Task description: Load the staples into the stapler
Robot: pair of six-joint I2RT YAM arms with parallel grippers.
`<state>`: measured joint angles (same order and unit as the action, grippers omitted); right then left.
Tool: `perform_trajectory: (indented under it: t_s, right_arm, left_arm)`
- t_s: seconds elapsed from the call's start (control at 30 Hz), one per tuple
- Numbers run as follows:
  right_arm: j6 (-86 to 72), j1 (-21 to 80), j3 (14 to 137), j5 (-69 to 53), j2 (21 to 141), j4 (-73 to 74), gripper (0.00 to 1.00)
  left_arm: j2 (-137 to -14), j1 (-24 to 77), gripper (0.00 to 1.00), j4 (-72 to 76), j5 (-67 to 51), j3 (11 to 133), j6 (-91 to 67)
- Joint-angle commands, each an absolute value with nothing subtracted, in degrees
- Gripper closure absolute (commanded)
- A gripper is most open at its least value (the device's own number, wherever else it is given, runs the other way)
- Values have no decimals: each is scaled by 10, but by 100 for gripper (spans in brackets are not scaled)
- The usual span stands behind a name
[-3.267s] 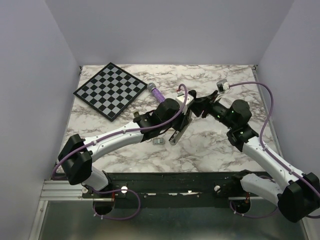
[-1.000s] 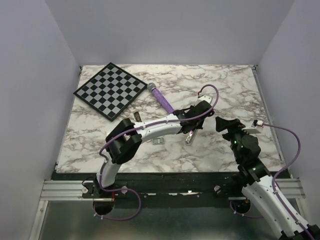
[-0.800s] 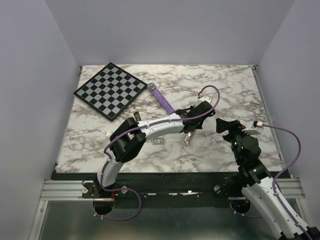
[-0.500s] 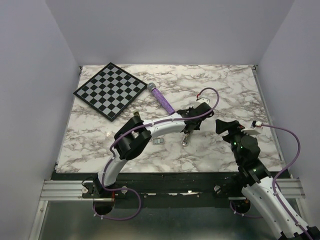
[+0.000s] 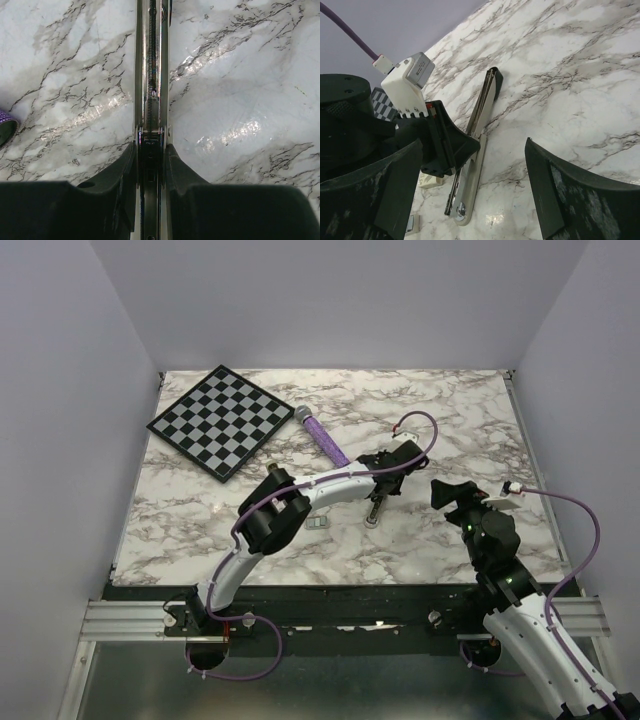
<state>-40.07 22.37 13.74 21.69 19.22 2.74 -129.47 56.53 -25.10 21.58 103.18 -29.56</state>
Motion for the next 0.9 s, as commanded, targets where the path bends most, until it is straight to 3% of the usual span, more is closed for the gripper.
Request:
perform_trajectory:
  t_s: [0.0, 0.27, 0.4, 0.63, 0.77, 0.87]
  right_arm:
    - [-384, 222, 132, 214, 191, 33, 10]
    - [-355, 222, 145, 205, 195, 38, 9]
    - [-329, 221, 164, 186, 214, 48, 4]
    - [-325, 222, 215, 126, 291, 54, 0]
    - [-260, 222, 222, -10, 336, 12, 0]
    - [-271, 223, 230, -21, 380, -9, 0]
  left_arm:
    - [-1313, 563, 90, -255, 221, 1053, -311]
    - [-1282, 561, 55, -239, 213, 1028, -321]
    - [-1253, 558, 39, -225, 204, 1010, -334]
    - [-1114, 534, 9, -171, 204, 930, -362]
    - [-1001, 484, 2, -135, 204, 838, -367]
    - [-915, 450, 2, -136, 198, 801, -358]
